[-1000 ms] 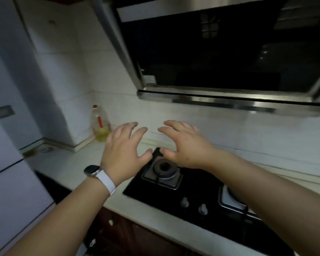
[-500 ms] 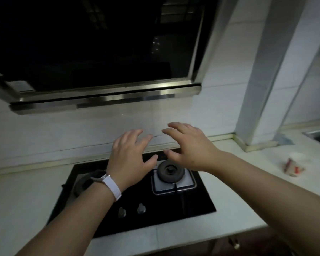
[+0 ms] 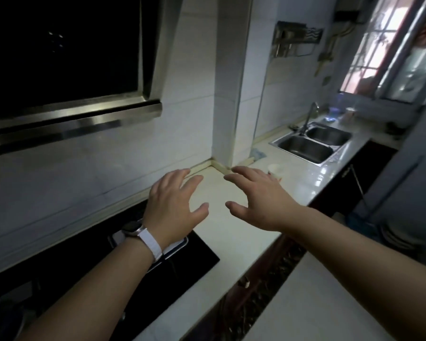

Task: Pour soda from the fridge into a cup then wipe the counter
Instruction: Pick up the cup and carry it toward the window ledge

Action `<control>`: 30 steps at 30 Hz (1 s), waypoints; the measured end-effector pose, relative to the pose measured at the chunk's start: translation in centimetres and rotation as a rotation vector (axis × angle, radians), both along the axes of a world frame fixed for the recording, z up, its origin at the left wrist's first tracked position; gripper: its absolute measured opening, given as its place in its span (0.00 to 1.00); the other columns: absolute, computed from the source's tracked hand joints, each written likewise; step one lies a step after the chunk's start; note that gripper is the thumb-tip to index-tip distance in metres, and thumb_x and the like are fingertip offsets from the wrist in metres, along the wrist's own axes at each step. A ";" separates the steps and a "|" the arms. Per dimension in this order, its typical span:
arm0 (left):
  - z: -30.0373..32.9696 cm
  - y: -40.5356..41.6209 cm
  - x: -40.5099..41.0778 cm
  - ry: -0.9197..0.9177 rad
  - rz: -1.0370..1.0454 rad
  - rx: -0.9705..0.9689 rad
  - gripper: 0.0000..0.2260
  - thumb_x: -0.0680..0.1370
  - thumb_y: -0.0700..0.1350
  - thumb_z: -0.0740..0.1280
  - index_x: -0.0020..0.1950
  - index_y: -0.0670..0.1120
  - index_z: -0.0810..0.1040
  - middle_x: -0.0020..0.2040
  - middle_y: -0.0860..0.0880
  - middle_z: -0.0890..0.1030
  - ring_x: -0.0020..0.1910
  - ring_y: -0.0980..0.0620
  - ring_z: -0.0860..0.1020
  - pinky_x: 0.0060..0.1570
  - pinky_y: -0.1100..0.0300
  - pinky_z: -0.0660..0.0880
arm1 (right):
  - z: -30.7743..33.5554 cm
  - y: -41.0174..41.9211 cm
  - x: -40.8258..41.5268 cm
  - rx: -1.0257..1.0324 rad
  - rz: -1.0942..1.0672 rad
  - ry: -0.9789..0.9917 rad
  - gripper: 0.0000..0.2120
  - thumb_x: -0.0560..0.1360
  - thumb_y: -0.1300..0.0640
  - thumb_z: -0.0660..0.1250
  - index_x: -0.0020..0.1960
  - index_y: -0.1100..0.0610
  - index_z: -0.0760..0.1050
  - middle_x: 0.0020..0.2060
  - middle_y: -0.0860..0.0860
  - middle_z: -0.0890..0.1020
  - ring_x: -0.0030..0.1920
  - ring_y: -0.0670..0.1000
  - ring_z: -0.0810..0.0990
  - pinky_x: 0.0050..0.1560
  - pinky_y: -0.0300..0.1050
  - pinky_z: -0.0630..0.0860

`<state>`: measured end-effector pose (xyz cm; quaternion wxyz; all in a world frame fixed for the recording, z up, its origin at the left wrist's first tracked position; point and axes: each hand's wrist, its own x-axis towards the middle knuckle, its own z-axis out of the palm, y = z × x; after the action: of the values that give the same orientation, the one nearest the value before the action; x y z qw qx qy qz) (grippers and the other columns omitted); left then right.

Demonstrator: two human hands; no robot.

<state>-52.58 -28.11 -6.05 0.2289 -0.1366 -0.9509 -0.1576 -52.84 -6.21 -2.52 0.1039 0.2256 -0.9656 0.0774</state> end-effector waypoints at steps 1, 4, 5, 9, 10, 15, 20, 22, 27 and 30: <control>-0.3 1.0 -0.3 -0.011 -0.029 0.002 0.27 0.69 0.61 0.63 0.66 0.52 0.76 0.67 0.48 0.74 0.67 0.48 0.68 0.65 0.49 0.65 | -0.1 1.1 0.2 0.000 -0.033 -0.001 0.30 0.73 0.38 0.62 0.73 0.47 0.63 0.72 0.49 0.65 0.71 0.54 0.64 0.68 0.53 0.61; -0.7 3.9 -1.4 -0.026 -0.099 -0.007 0.29 0.69 0.62 0.60 0.67 0.53 0.75 0.68 0.49 0.73 0.67 0.48 0.68 0.65 0.50 0.64 | 0.0 4.3 0.5 -0.005 -0.121 0.008 0.30 0.74 0.39 0.62 0.72 0.48 0.64 0.72 0.49 0.66 0.70 0.54 0.65 0.68 0.54 0.63; -0.7 5.0 -1.9 -0.026 -0.119 -0.010 0.29 0.69 0.63 0.60 0.67 0.53 0.75 0.68 0.50 0.73 0.67 0.48 0.68 0.65 0.50 0.64 | 0.0 5.4 0.5 -0.009 -0.143 0.011 0.30 0.74 0.39 0.63 0.72 0.48 0.64 0.72 0.49 0.66 0.70 0.54 0.64 0.69 0.53 0.62; -0.1 9.8 -3.6 -0.007 -0.181 -0.038 0.29 0.70 0.63 0.60 0.68 0.53 0.75 0.68 0.49 0.73 0.67 0.47 0.67 0.65 0.49 0.64 | 0.0 10.2 0.3 -0.024 -0.209 0.024 0.29 0.74 0.40 0.64 0.73 0.48 0.64 0.72 0.48 0.65 0.70 0.53 0.64 0.68 0.51 0.61; 0.1 11.2 -4.1 0.005 -0.191 -0.042 0.28 0.70 0.63 0.61 0.67 0.53 0.75 0.67 0.49 0.74 0.67 0.47 0.68 0.65 0.49 0.65 | 0.0 11.6 0.1 -0.024 -0.219 0.028 0.29 0.74 0.40 0.63 0.72 0.48 0.64 0.72 0.48 0.65 0.70 0.53 0.64 0.68 0.51 0.61; 1.0 20.0 -6.9 0.015 -0.242 -0.071 0.27 0.72 0.60 0.66 0.69 0.54 0.73 0.69 0.50 0.72 0.68 0.48 0.66 0.67 0.49 0.63 | 0.2 19.6 -1.5 -0.053 -0.265 0.049 0.29 0.74 0.40 0.63 0.73 0.47 0.63 0.72 0.47 0.64 0.70 0.52 0.63 0.68 0.50 0.61; 1.2 28.9 -9.4 0.020 -0.252 -0.095 0.27 0.73 0.61 0.65 0.70 0.54 0.71 0.69 0.51 0.71 0.69 0.49 0.66 0.67 0.49 0.63 | -0.4 28.7 -3.7 -0.095 -0.289 0.038 0.30 0.74 0.39 0.63 0.73 0.47 0.63 0.73 0.48 0.64 0.72 0.52 0.62 0.69 0.52 0.62; 1.3 31.5 -10.4 0.032 -0.249 -0.102 0.27 0.73 0.62 0.64 0.70 0.54 0.72 0.68 0.50 0.72 0.68 0.48 0.67 0.66 0.48 0.64 | -0.7 32.0 -4.7 -0.095 -0.286 0.032 0.30 0.74 0.39 0.63 0.73 0.47 0.63 0.73 0.49 0.65 0.72 0.53 0.63 0.69 0.53 0.63; 1.1 35.8 -12.8 0.009 -0.228 -0.133 0.28 0.72 0.62 0.62 0.70 0.53 0.72 0.68 0.50 0.72 0.68 0.47 0.68 0.65 0.48 0.65 | -1.5 37.9 -6.8 -0.118 -0.284 0.021 0.30 0.74 0.39 0.63 0.73 0.47 0.63 0.73 0.48 0.65 0.72 0.53 0.63 0.69 0.54 0.64; 0.7 37.0 -14.7 0.010 -0.209 -0.140 0.27 0.72 0.61 0.64 0.69 0.53 0.73 0.67 0.50 0.73 0.66 0.47 0.69 0.64 0.48 0.66 | -1.8 39.6 -8.9 -0.118 -0.266 0.003 0.30 0.75 0.39 0.62 0.73 0.47 0.62 0.73 0.47 0.64 0.72 0.52 0.61 0.70 0.52 0.62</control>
<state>-67.28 8.88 -5.32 0.2058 -0.2515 -0.9390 -0.1130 -61.72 33.36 -4.30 0.1279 0.0891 -0.9806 0.1192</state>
